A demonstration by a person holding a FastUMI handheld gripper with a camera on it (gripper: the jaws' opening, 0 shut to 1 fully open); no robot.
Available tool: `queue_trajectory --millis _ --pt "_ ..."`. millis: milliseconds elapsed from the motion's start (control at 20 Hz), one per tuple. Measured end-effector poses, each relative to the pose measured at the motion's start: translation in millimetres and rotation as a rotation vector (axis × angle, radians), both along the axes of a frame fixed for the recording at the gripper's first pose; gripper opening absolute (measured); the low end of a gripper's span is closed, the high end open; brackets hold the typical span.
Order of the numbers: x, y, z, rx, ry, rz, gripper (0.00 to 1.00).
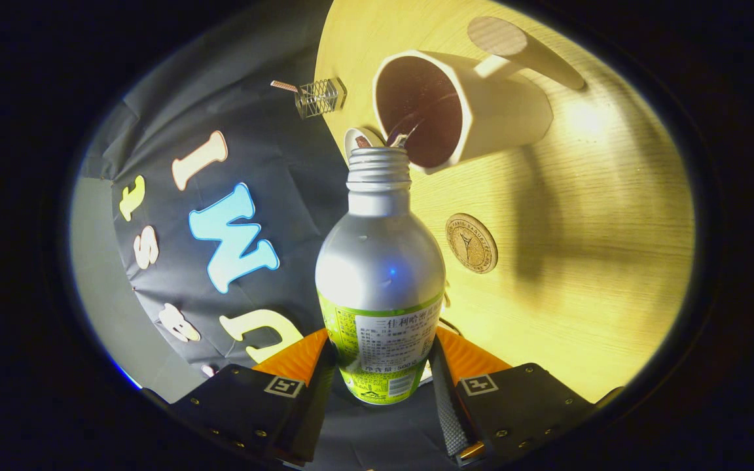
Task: Take the bottle from table, then pour the juice into the cup, finally place the bottle on the coaster
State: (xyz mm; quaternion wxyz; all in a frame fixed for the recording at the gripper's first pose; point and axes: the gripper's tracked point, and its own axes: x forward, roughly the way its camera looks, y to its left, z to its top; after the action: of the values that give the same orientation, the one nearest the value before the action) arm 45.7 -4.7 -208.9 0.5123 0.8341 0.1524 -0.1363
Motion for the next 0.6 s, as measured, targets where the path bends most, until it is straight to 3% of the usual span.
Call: queue_trajectory --millis 600 --pt "2.1 -6.4 6.6 0.067 0.002 -0.019 0.72"
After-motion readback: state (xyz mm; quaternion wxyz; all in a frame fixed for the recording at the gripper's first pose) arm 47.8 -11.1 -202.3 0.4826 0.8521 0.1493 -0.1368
